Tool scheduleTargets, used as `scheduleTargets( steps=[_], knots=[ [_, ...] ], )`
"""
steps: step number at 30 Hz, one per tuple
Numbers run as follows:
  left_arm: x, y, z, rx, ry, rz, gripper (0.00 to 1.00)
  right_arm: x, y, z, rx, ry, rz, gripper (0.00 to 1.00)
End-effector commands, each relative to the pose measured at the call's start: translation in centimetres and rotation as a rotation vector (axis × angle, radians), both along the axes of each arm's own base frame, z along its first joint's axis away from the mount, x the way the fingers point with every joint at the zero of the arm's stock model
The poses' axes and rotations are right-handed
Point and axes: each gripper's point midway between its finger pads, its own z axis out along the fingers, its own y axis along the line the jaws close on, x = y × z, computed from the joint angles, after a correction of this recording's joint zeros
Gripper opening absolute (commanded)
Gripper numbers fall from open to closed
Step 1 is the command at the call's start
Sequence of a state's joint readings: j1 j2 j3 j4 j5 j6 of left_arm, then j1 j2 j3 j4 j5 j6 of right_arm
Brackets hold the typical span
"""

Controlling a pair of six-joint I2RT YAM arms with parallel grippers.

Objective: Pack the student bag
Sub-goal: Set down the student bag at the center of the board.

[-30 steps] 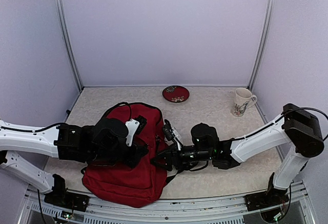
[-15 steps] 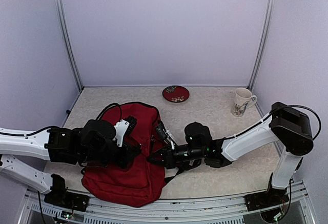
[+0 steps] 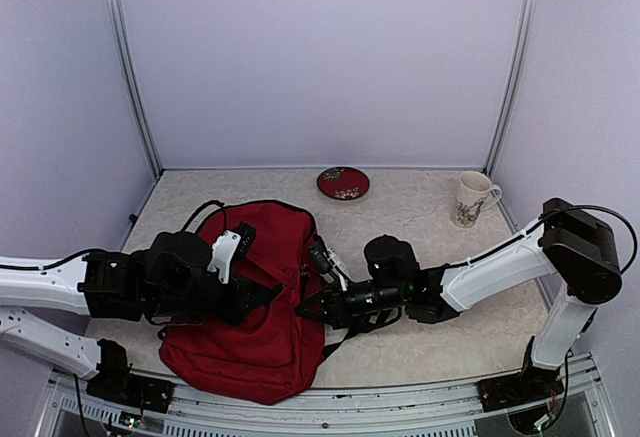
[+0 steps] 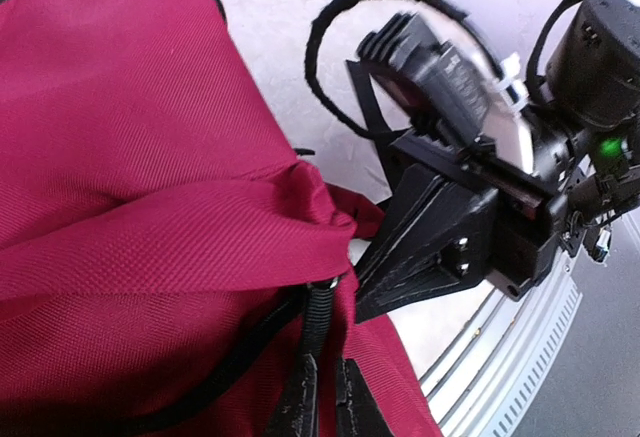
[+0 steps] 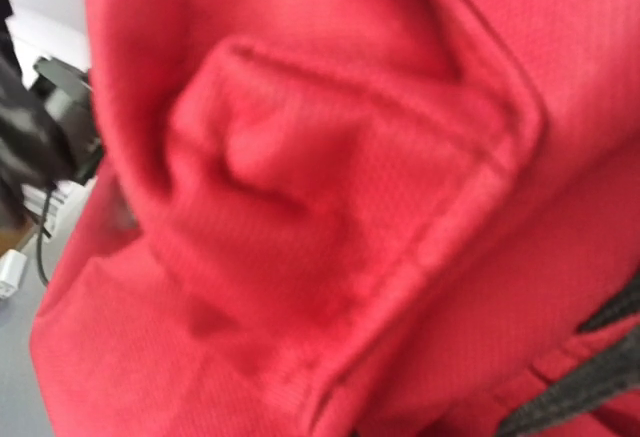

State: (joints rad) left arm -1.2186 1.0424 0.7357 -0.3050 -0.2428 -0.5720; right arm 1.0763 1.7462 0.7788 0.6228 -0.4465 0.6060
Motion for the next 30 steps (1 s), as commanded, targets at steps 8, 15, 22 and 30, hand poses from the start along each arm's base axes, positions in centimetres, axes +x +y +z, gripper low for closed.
scheduleTargets(
  steps=[8, 15, 22, 30],
  knots=[
    [-0.8, -1.0, -0.7, -0.06, 0.02, -0.08, 0.31, 0.2, 0.1, 0.0, -0.002, -0.006, 0.011, 0.0],
    [1.0, 0.0, -2.6, 0.11, -0.031, -0.02, 0.21, -0.1, 0.2, 0.8, 0.029, -0.015, 0.028, 0.0],
    [0.4, -1.7, -4.3, 0.177, -0.033, -0.103, 0.21, 0.0, 0.1, 0.6, 0.019, -0.019, 0.024, 0.0],
    [0.6, -1.5, -2.3, 0.152, -0.062, -0.084, 0.0, 0.0, -0.7, 0.7, 0.034, -0.007, 0.024, 0.0]
  ],
)
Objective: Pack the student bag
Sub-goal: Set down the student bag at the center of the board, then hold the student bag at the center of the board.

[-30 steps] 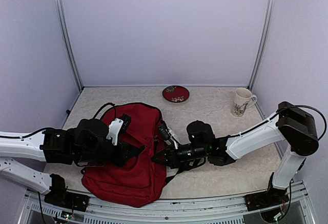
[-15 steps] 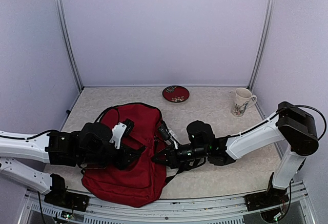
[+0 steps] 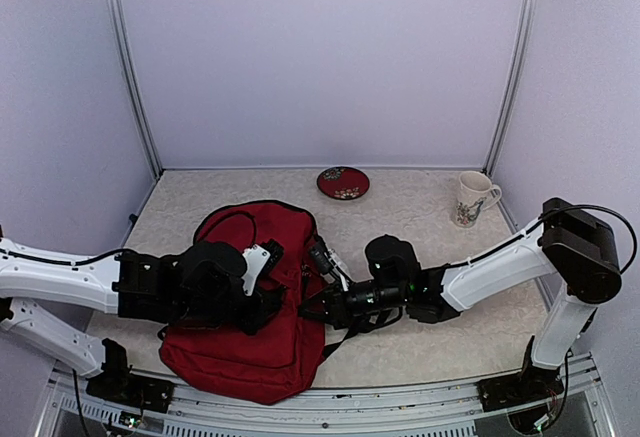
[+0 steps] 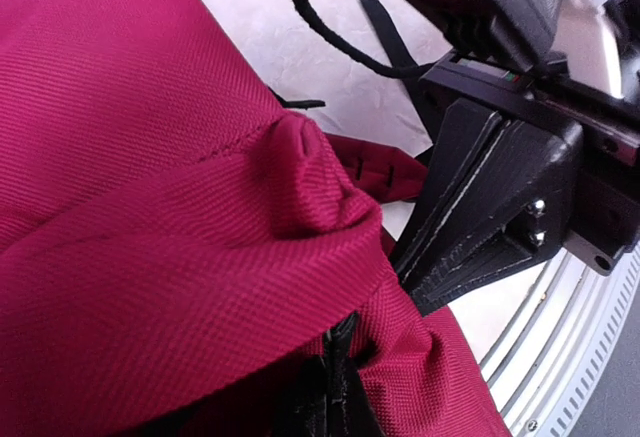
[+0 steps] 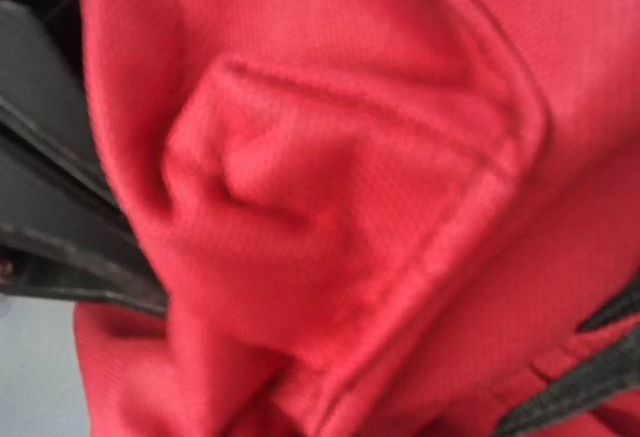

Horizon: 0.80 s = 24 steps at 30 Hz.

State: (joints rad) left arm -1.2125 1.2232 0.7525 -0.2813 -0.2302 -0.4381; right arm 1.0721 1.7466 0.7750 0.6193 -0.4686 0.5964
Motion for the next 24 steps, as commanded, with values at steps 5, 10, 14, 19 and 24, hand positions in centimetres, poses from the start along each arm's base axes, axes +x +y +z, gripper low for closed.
scheduleTargets(
  steps=[5, 10, 14, 19, 24],
  knots=[
    [-0.1, 1.5, 5.0, -0.147, -0.055, 0.024, 0.0, 1.0, -2.3, 0.2, 0.016, -0.01, -0.036, 0.0],
    [-0.1, 3.2, 4.9, -0.142, -0.064, 0.047, 0.0, 1.2, -2.9, 0.0, -0.045, -0.061, -0.027, 0.0],
    [-0.4, 2.6, 4.5, -0.148, -0.046, 0.025, 0.0, 1.0, -2.2, 1.8, -0.041, -0.135, 0.021, 0.31],
    [-0.3, 2.1, 4.4, -0.148, -0.049, 0.015, 0.0, 0.1, -1.2, 5.7, 0.121, -0.211, 0.03, 0.77],
    [-0.3, 2.2, 4.7, -0.152, -0.055, 0.017, 0.0, 1.8, 1.5, 4.7, 0.093, -0.151, -0.037, 0.84]
  ],
)
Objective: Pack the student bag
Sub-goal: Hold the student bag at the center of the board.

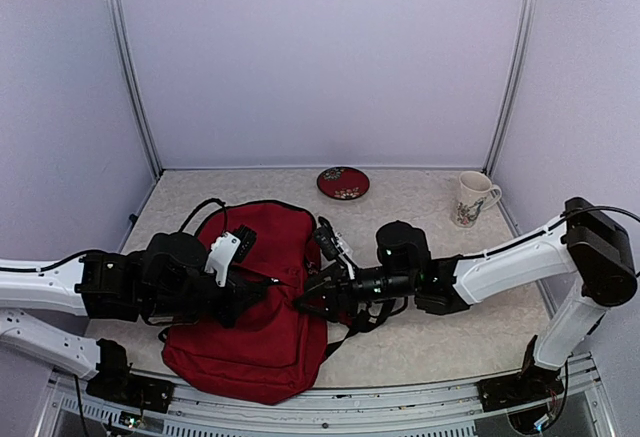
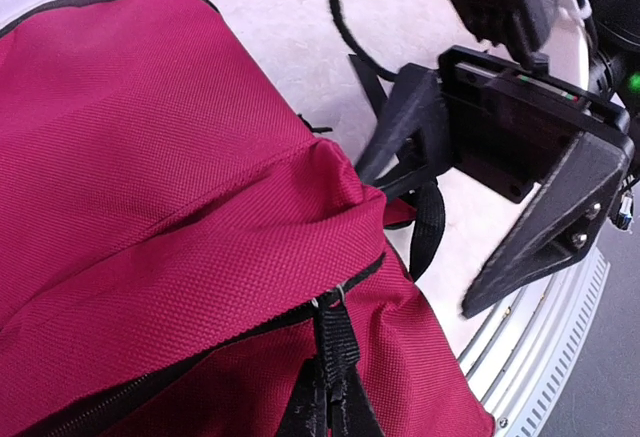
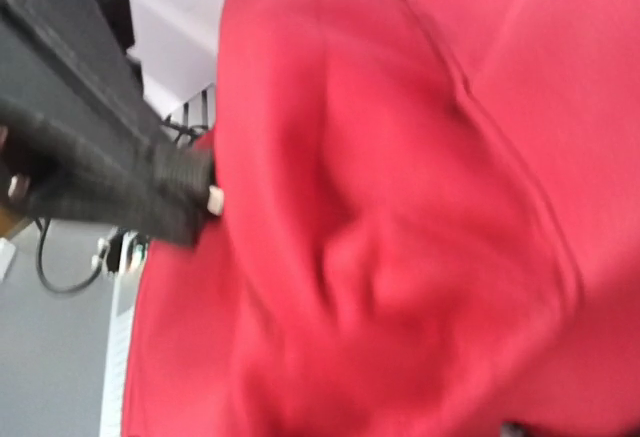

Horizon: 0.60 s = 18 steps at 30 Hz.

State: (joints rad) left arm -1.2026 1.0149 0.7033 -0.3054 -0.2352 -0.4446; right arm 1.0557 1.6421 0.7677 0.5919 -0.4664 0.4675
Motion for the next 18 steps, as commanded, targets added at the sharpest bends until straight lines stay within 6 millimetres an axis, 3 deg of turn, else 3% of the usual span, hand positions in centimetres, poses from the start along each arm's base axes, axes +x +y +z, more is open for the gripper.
scheduleTargets(
  steps=[1, 5, 6, 8, 11, 18],
  knots=[
    [0.0, -0.1, 0.6, -0.025, -0.009, -0.001, 0.0, 1.6, 3.0, 0.7, 0.032, 0.02, -0.058, 0.83],
    [0.2, 0.4, 1.0, -0.036, -0.019, 0.017, 0.0, 2.2, 4.8, -1.3, -0.038, 0.057, -0.067, 0.78],
    [0.2, 0.5, 1.0, -0.04, -0.021, 0.019, 0.0, 2.2, 5.0, -1.4, -0.035, 0.063, -0.06, 0.74],
    [0.2, 0.8, 0.9, -0.038, -0.023, 0.025, 0.0, 2.2, 5.1, -1.6, -0.037, 0.07, -0.056, 0.51],
    [0.3, 1.5, 0.6, -0.022, -0.025, 0.047, 0.0, 3.0, 4.1, -1.5, -0.046, 0.068, -0.109, 0.02],
    [1.5, 3.5, -0.2, 0.026, -0.012, 0.125, 0.0, 5.2, -1.4, -1.2, -0.067, 0.051, -0.236, 0.0]
  ],
)
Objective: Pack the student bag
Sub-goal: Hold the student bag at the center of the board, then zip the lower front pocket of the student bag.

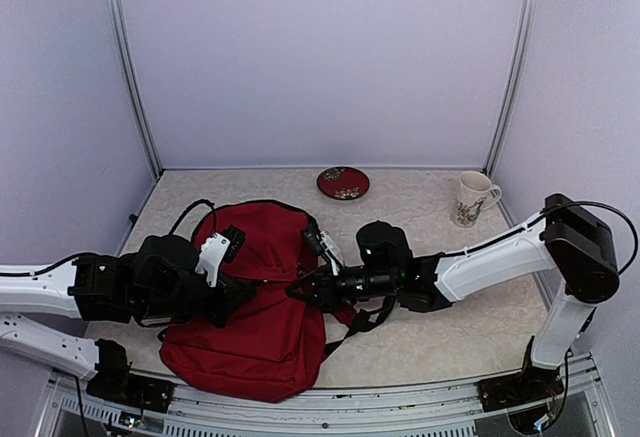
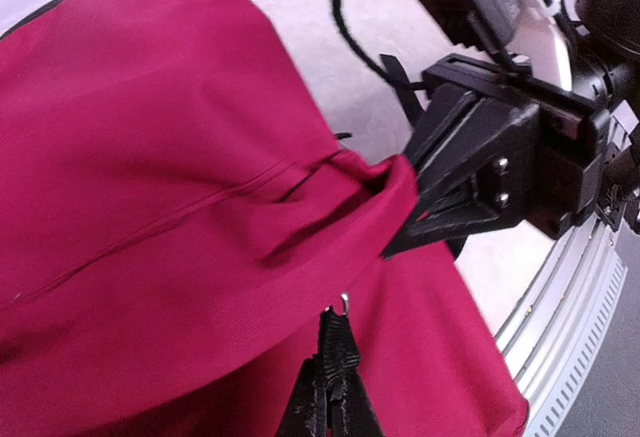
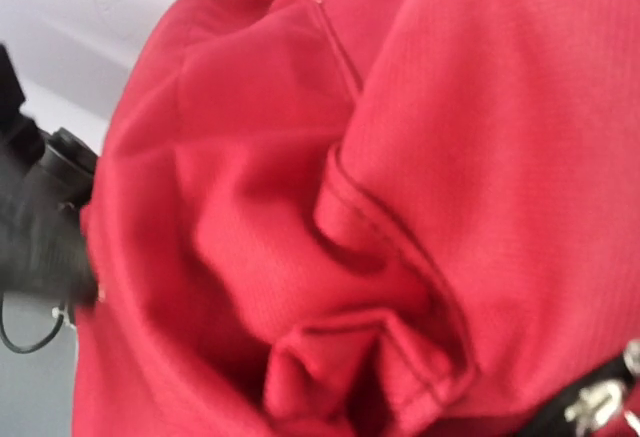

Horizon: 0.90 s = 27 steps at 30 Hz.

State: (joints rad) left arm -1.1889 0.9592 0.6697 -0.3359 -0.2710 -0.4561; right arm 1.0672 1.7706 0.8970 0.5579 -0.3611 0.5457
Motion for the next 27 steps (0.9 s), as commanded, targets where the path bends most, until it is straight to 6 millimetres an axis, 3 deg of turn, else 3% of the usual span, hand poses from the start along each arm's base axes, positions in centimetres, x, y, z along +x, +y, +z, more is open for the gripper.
scheduleTargets(
  steps=[1, 9, 15, 21, 27],
  knots=[
    [1.2, 2.0, 0.0, 0.028, -0.001, 0.085, 0.0, 2.6, -5.1, 0.1, -0.05, -0.018, -0.145, 0.0],
    [2.5, 4.5, -0.3, 0.063, 0.014, 0.154, 0.0, 4.0, -14.7, -0.6, -0.135, -0.016, -0.314, 0.0],
    [2.4, 4.8, -1.3, 0.059, 0.038, 0.152, 0.0, 5.3, -21.2, -1.0, -0.176, 0.005, -0.455, 0.0],
    [1.8, 3.7, -3.1, 0.04, 0.082, 0.109, 0.0, 6.2, -22.4, -0.7, -0.192, -0.006, -0.465, 0.0],
    [0.7, 3.7, -8.2, 0.1, 0.184, 0.084, 0.0, 8.4, -22.0, -0.1, -0.193, -0.009, -0.447, 0.0]
  ],
)
